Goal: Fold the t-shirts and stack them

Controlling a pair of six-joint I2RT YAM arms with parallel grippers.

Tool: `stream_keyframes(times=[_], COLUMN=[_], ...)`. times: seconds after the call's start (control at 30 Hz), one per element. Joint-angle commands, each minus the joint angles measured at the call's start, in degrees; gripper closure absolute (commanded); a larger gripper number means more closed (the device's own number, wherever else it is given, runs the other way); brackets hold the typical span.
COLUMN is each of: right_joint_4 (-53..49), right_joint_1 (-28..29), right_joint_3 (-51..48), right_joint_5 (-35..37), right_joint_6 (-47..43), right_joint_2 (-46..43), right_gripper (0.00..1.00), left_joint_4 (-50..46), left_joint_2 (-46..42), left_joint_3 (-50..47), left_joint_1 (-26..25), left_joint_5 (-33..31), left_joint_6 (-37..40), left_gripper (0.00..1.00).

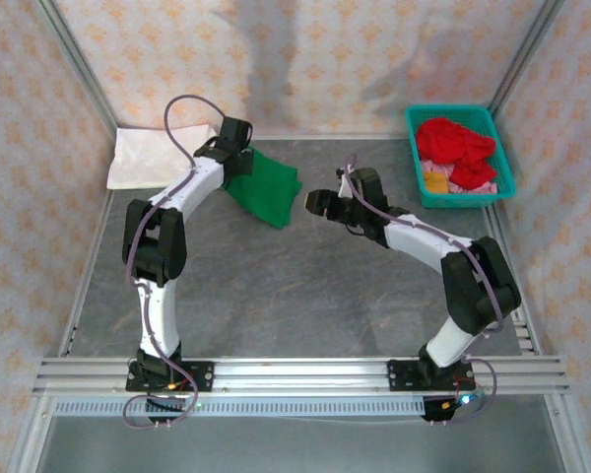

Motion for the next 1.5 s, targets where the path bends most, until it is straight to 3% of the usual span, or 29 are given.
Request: stream_keyframes(times=[0.0,0.33,0.67,1.47], right_joint_4=[2.99,3.69,3.95,-2.27], right_joint_1=[-0.27,-0.25,-0.26,-0.27], right_joint_3=[-1.99,-2.84,-2.56,0.10], right_joint_5=[-2.15,-2.99,-3.61,-2.77], right_joint_6=[-0.70,1.32,3.12,2.53], right_joint_2=[1.52,4.24,5.98,6.47], right_gripper=[0.36,0.31,0.32,0.32], left_joint_4=[-5.55,-7.11,-13.72,-7.42], left_joint_2=[3.18,7.83,21.23,24.61], left_joint_3=[6.60,22.84,47.67,50.18], left_joint_1=[2.50,11.82,15.01,27.73], left_joint_5=[-4.88,4.11,12.08,19.62], left_joint_6=[7.94,10.15,11.46,3.61], left_gripper=[1.00,1.00,1.00,1.00])
